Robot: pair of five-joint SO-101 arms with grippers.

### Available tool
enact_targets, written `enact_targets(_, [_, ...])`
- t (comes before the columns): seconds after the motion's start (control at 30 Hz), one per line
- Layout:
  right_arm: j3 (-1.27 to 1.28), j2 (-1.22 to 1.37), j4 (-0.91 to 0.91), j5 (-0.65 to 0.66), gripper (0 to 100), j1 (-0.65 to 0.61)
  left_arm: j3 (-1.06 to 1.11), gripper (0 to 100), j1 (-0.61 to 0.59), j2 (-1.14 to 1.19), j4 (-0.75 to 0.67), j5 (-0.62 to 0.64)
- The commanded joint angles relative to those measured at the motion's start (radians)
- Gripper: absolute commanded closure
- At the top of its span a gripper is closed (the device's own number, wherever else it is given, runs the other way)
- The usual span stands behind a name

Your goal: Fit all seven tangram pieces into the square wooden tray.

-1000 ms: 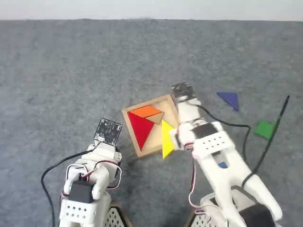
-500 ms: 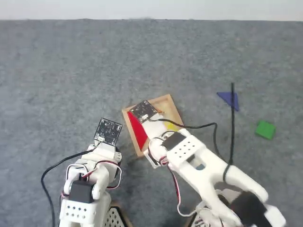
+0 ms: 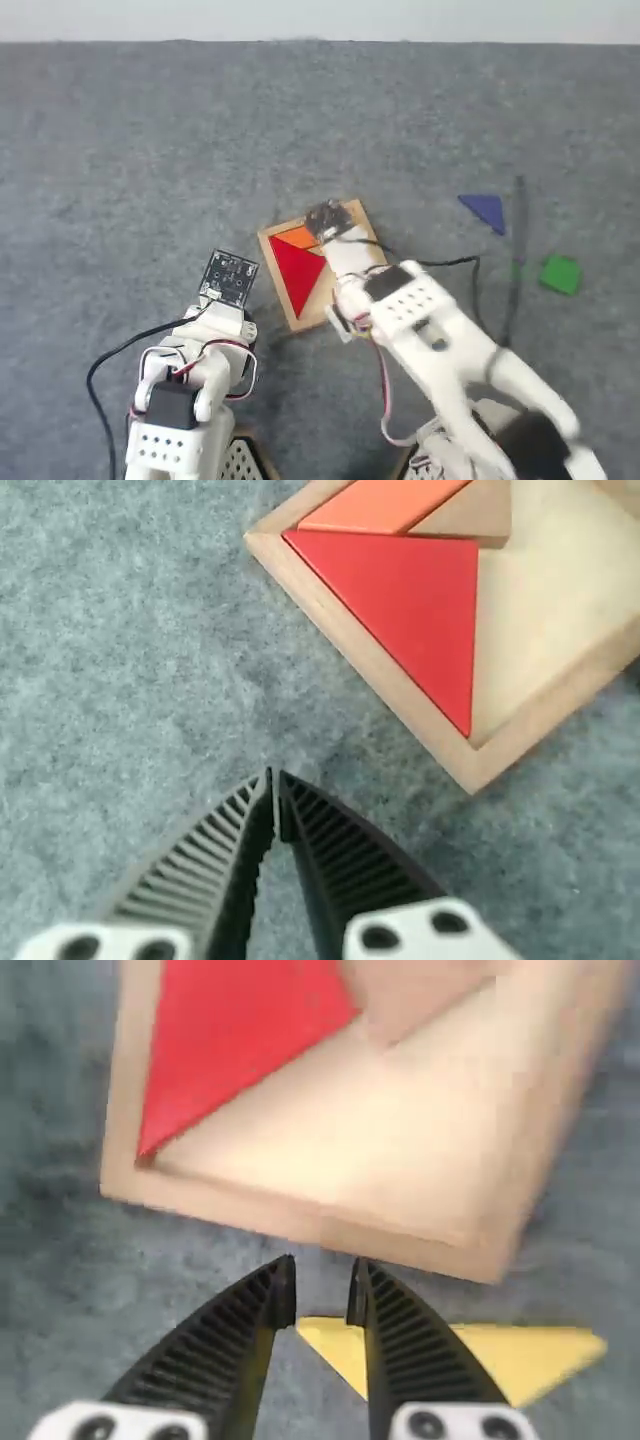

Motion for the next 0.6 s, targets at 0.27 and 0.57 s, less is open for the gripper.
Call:
enact_targets(0.27, [0.184, -0.429, 0.15, 0.028, 89.7, 0.22, -0.012, 99, -0.005, -0.021, 0.005, 0.005])
enact_targets(0.57, [0.19, -0.429, 0.054, 0.032, 90.2, 0.381, -0.012, 99, -0.005, -0.021, 0.005, 0.005])
